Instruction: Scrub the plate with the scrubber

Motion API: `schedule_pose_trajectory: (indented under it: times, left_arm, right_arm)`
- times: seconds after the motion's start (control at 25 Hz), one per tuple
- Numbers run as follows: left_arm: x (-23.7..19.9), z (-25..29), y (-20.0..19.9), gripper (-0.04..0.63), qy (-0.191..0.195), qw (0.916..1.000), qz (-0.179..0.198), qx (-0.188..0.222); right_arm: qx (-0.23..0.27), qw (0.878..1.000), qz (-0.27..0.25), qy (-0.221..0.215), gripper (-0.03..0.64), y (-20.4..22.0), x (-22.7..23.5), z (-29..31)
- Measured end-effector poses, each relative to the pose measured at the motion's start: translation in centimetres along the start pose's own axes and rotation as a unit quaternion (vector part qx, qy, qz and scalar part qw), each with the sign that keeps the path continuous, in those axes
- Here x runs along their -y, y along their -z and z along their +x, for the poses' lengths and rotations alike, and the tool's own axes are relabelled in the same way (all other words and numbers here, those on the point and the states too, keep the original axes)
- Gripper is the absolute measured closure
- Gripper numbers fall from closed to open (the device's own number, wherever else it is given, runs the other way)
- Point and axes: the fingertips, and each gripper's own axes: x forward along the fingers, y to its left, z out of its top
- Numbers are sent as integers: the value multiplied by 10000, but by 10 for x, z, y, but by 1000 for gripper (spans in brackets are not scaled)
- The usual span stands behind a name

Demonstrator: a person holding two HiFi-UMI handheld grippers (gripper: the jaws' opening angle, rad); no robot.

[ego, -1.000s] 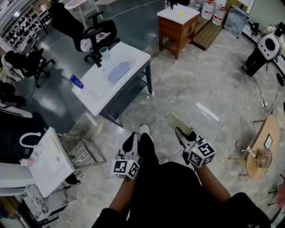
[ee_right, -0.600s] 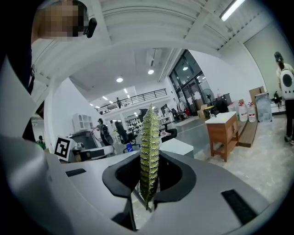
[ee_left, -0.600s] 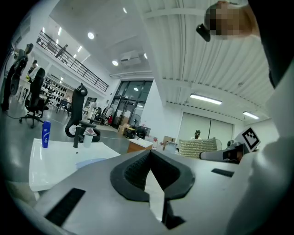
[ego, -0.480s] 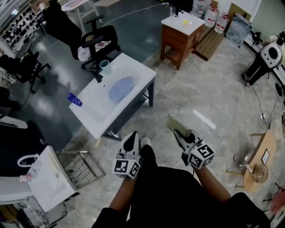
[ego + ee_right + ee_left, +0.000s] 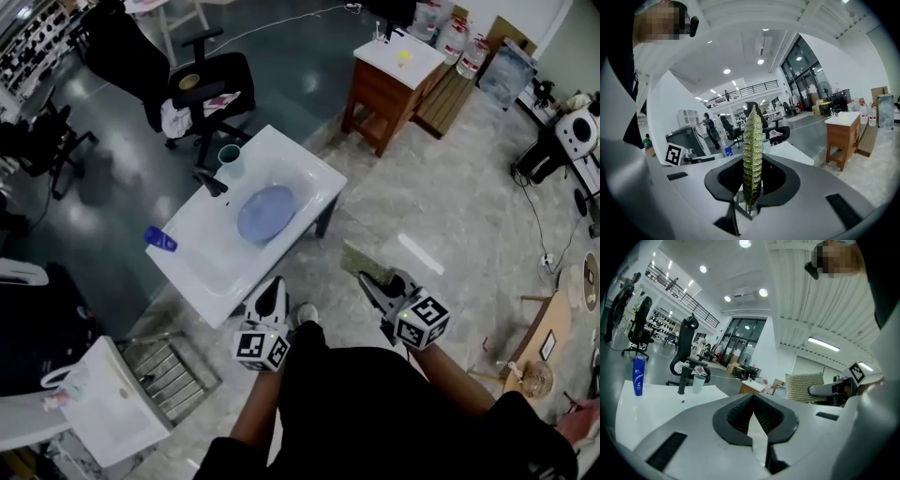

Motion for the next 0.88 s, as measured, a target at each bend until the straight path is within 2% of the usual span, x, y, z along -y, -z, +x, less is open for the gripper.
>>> schedule_pose_trajectory:
  times: [0.24, 0.44, 0.68, 0.88]
  left_arm:
    - [-52, 26, 7, 591, -161, 9992, -273, -256]
    - [-87, 41, 24, 591, -347, 9957, -574, -632]
    - [-143, 56, 25, 591, -900, 9908, -801, -619]
    - [-193, 65, 26, 591, -1601, 9805, -1040, -459]
  right_arm:
    - [-190, 9998, -64, -21, 554, -16, 13, 59]
    - [-241, 9996, 8, -151, 554, -25, 12, 96]
    - [-468, 9979, 83, -439, 554, -19, 21, 135]
    - [-623, 9940, -39, -899, 554, -24, 29, 177]
